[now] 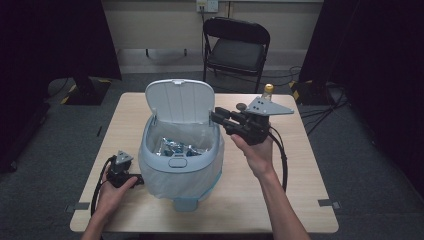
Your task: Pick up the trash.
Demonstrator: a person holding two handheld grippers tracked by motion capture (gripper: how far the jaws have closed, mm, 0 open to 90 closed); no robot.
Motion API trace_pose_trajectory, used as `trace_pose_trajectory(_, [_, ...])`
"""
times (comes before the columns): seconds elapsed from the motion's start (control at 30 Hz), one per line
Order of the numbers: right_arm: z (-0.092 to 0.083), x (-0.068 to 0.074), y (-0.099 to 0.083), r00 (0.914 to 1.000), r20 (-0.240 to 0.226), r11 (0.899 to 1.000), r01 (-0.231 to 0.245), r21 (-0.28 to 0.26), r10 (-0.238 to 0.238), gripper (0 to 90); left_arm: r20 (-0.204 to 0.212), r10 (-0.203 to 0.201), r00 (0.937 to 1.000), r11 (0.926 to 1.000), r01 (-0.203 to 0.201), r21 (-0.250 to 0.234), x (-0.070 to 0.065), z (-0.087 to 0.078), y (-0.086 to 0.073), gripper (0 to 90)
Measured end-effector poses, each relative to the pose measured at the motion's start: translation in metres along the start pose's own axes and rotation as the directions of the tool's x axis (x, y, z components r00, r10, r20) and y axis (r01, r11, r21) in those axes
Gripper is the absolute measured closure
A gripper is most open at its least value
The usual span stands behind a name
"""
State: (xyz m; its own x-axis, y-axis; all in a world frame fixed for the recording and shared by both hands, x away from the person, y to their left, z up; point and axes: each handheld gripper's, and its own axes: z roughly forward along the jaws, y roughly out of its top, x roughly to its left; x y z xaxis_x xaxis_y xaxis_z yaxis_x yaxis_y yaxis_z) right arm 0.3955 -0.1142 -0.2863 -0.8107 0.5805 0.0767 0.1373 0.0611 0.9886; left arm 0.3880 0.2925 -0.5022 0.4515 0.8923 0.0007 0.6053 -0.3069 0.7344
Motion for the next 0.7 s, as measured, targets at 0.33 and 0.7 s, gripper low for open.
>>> trace_pose_trajectory(0.33, [-0.02, -0.019, -0.012, 0.9923, 0.12, 0.999, -0.031, 0.011, 0.029, 52.4, 0.0, -0.001, 1.0, 1.0, 0.001, 0.0, 0.0, 0.0, 0.0, 11.4])
trace_pose_trajectory(0.7, [-0.032, -0.06, -0.049, 0.9642, 0.243, 0.983, -0.137, 0.12, 0.105, 33.4, 0.0, 0.0, 1.0, 1.0, 0.0, 0.0, 0.0, 0.0, 0.0, 11.4])
